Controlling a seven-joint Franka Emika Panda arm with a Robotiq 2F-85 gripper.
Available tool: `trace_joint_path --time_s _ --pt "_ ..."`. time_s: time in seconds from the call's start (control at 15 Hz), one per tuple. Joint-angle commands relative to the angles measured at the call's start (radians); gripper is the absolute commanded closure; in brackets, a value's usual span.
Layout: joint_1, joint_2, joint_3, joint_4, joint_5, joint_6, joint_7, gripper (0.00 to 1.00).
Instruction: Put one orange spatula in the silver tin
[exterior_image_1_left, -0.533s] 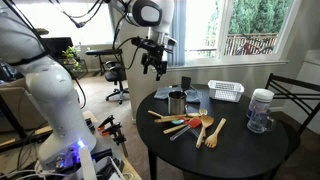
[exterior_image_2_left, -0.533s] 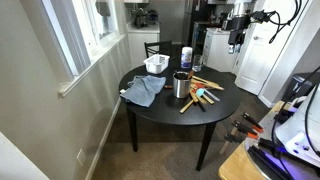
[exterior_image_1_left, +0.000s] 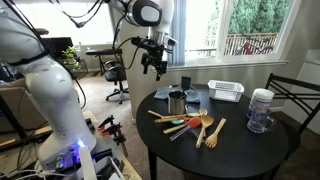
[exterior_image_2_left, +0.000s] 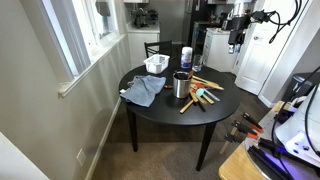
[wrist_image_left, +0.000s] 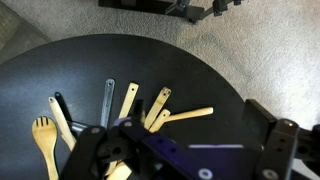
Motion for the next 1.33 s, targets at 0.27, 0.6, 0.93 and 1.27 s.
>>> trace_joint_path --time_s 0.27,0.6,0.93,1.27 --pt "-0.026 0.121 0.046 0.063 0.017 0.032 0.069 0.0" --pt "-0.069 0.427 0.042 0.276 0.044 0.08 0.242 0.0" --pt "-0.136 0.653 0.055 0.506 0.111 -0.02 0.261 0.0" --pt "-0.152 0.788 0.063 0.655 0.085 -0.086 0.31 0.0"
